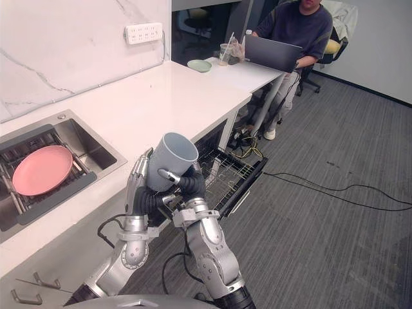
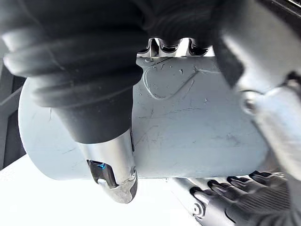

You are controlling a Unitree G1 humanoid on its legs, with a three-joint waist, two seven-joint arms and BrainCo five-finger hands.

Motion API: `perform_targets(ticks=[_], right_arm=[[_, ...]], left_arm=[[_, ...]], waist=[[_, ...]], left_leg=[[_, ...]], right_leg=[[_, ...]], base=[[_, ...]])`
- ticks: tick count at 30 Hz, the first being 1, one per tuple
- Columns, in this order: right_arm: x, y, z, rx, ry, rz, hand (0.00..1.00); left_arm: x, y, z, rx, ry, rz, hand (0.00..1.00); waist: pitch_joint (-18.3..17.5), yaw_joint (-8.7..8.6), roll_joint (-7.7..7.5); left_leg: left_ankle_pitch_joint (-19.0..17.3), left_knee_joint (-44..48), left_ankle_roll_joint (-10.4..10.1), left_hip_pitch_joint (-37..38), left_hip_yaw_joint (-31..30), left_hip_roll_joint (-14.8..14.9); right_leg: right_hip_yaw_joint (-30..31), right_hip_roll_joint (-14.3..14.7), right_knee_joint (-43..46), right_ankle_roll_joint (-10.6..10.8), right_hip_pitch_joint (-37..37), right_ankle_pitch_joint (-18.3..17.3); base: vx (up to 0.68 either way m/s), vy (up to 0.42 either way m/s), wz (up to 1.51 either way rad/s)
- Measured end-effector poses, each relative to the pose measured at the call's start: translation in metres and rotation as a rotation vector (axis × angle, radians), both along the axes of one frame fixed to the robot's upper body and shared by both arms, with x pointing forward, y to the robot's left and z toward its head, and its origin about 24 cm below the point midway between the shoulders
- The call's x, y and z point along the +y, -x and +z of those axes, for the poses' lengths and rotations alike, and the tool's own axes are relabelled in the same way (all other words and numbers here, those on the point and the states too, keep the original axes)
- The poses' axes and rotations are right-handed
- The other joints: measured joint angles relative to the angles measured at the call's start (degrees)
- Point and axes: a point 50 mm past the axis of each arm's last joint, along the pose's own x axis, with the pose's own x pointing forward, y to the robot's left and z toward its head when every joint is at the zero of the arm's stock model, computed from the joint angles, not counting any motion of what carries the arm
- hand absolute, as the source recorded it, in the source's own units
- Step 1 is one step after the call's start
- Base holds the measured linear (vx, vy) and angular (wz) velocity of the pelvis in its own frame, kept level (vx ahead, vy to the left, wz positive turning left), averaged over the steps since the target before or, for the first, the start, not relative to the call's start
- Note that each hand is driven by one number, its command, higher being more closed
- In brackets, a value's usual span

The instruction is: Walk over to the sink, pick up the cup, carry it to the dishwasher, place the cup inside the dishwasher, then close the dishwasher door

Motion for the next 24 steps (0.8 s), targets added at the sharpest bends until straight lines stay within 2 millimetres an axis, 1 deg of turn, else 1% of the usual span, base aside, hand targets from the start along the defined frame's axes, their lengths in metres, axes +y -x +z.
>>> perform_targets(ticks=[5, 10, 16, 17, 19, 20, 21, 23, 24], right_arm=[[0.0, -0.001, 0.001, 0.0, -0.001, -0.005, 1.0], [-0.001, -0.001, 0.001, -0.001, -0.016, -0.008, 1.0], [-0.008, -0.002, 0.005, -0.009, -0.111, -0.072, 1.0], [-0.01, -0.003, 0.006, -0.008, -0.135, -0.096, 1.0], [-0.022, -0.005, 0.009, -0.023, -0.175, -0.19, 1.0], [-0.026, -0.005, 0.01, -0.029, -0.181, -0.216, 1.0], [-0.036, -0.006, 0.012, -0.049, -0.175, -0.284, 1.0], [-0.044, -0.006, 0.013, -0.07, -0.17, -0.331, 1.0], [-0.051, -0.007, 0.014, -0.081, -0.174, -0.368, 1.0]], left_arm=[[0.001, 0.0, 0.0, 0.006, 0.012, 0.008, 0.0], [0.003, -0.002, -0.001, 0.029, 0.038, 0.028, 0.0], [0.01, -0.005, -0.002, 0.068, 0.114, 0.065, 0.0], [0.01, -0.006, -0.003, 0.085, 0.138, 0.061, 0.0], [0.011, -0.008, -0.005, 0.159, 0.22, 0.03, 0.0], [0.011, -0.009, -0.006, 0.176, 0.242, 0.026, 0.0], [0.013, -0.009, -0.008, 0.212, 0.283, 0.02, 0.0], [0.013, -0.009, -0.01, 0.248, 0.321, 0.005, 0.0], [0.014, -0.007, -0.013, 0.282, 0.356, -0.01, 0.0]], waist=[[-0.3, 0.06, 0.47], [-0.3, 0.11, 0.48], [-0.3, 0.15, 0.48], [-0.3, 0.17, 0.48], [-0.3, 0.2, 0.46], [-0.3, 0.19, 0.45], [-0.2, 0.16, 0.44], [-0.2, 0.15, 0.43], [-0.2, 0.11, 0.41]], left_leg=[[0.0, 0.0, 0.0, 0.0, -0.1, 0.0], [0.0, 0.0, 0.0, 0.0, -0.1, 0.0], [0.0, -0.1, 0.0, 0.0, -0.2, 0.0], [0.0, -0.1, 0.0, 0.0, -0.2, 0.0], [0.0, -0.1, 0.0, 0.0, -0.2, 0.0], [0.0, -0.1, 0.0, 0.0, -0.2, 0.0], [0.0, -0.1, 0.0, 0.0, -0.2, 0.0], [0.0, -0.1, 0.0, 0.0, -0.2, 0.0], [0.0, -0.1, 0.0, 0.0, -0.2, 0.0]], right_leg=[[-0.1, 0.0, 0.0, 0.0, 0.0, 0.0], [-0.1, 0.0, 0.0, 0.0, 0.0, 0.0], [-0.2, 0.0, 0.0, 0.0, 0.0, 0.0], [-0.2, 0.0, 0.0, 0.0, 0.0, 0.0], [-0.2, 0.0, 0.0, 0.0, 0.0, 0.0], [-0.2, 0.0, 0.0, 0.0, 0.0, 0.0], [-0.2, 0.0, 0.0, 0.0, 0.0, 0.0], [-0.2, 0.0, 0.0, 0.0, 0.0, 0.0], [-0.2, 0.0, 0.0, 0.0, 0.0, 0.0]], base=[[0.0, 0.0, 0.0], [0.0, 0.0, 0.0], [0.0, 0.0, 0.0], [0.0, 0.0, 0.0], [0.0, 0.0, 0.0], [0.0, 0.0, 0.0], [0.0, 0.0, 0.0], [0.0, 0.0, 0.0], [0.0, 0.0, 0.0]])
